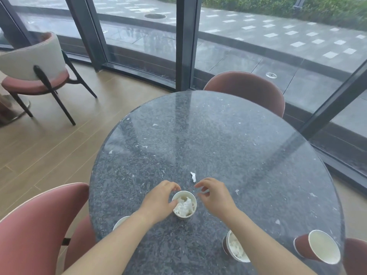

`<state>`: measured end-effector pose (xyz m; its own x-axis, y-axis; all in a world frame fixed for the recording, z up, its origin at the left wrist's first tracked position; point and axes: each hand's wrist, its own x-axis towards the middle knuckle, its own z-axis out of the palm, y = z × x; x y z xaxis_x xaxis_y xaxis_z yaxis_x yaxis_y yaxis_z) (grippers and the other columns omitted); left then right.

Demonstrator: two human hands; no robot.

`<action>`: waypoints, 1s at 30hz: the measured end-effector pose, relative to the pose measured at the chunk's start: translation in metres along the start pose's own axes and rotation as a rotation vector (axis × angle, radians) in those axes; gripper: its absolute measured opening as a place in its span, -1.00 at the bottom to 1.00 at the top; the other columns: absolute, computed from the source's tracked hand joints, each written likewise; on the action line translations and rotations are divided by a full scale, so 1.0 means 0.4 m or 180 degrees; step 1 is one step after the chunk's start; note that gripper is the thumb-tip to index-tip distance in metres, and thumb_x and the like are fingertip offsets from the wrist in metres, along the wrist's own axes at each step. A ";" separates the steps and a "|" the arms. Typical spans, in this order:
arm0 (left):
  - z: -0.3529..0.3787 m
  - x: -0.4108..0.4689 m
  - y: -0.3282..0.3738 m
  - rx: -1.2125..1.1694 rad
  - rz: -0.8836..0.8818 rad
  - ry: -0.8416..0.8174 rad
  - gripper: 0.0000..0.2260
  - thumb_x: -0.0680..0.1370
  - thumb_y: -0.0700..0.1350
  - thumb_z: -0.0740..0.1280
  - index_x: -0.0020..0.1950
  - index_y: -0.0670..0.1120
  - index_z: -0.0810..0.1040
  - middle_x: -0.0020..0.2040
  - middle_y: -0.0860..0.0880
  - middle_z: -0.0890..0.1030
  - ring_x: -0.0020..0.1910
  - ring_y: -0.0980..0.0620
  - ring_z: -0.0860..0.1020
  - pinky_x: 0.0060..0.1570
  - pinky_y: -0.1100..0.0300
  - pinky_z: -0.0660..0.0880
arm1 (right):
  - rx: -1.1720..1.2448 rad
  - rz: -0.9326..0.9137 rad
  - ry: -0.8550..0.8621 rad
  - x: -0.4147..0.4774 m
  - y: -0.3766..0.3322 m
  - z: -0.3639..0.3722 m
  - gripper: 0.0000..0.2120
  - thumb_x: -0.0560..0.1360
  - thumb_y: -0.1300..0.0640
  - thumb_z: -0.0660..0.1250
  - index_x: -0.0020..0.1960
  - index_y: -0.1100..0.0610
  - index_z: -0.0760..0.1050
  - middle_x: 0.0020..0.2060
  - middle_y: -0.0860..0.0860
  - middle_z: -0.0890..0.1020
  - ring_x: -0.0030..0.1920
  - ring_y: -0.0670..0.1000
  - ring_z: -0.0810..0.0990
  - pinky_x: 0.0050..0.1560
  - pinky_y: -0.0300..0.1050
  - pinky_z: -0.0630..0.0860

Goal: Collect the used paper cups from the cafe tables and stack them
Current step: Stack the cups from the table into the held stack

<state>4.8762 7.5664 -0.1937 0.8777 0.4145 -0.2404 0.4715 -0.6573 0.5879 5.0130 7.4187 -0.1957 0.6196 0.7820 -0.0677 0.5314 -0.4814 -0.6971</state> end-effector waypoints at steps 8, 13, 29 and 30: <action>0.020 0.050 -0.028 -0.0084 -0.0091 -0.0194 -0.85 0.50 -0.04 0.28 0.05 0.13 0.47 -0.01 0.19 0.49 -0.08 0.18 0.51 -0.01 0.15 0.50 | -0.0376 0.0096 -0.0292 0.109 0.079 0.039 -0.77 0.42 0.25 0.36 0.06 0.09 0.56 0.09 -0.01 0.56 0.04 0.00 0.53 0.09 -0.09 0.48; 0.030 0.054 -0.043 -0.0344 -0.0179 -0.0107 -0.89 0.48 -0.09 0.28 -0.08 0.12 0.52 -0.13 0.17 0.55 -0.21 0.19 0.50 -0.14 0.24 0.46 | -0.0869 0.0038 -0.0628 0.198 0.128 0.099 -0.67 0.44 0.27 0.32 0.20 0.12 0.50 0.29 0.01 0.45 0.26 0.10 0.42 0.24 -0.05 0.39; -0.020 0.006 -0.032 -0.0558 -0.0535 0.0180 -0.96 0.50 -0.05 0.32 -0.09 0.05 0.57 -0.12 0.12 0.59 -0.26 0.23 0.45 -0.21 0.32 0.34 | 0.0697 -0.0030 -0.0286 0.037 -0.079 0.051 -0.83 0.38 0.23 0.41 -0.09 0.01 0.59 -0.17 -0.10 0.62 -0.16 -0.17 0.57 -0.10 -0.30 0.54; -0.023 -0.006 -0.027 -0.0598 -0.0539 0.0211 -0.95 0.51 -0.04 0.32 -0.09 0.05 0.57 -0.13 0.12 0.59 -0.26 0.23 0.45 -0.22 0.33 0.34 | 0.0594 -0.0053 -0.0494 0.022 -0.088 0.056 -0.83 0.39 0.22 0.42 -0.06 0.01 0.59 -0.15 -0.08 0.63 -0.15 -0.15 0.58 -0.06 -0.27 0.54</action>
<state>4.8685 7.5782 -0.1923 0.7773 0.5530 -0.3000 0.5814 -0.4492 0.6783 4.9869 7.4515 -0.1876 0.5080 0.8475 -0.1539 0.4158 -0.3978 -0.8178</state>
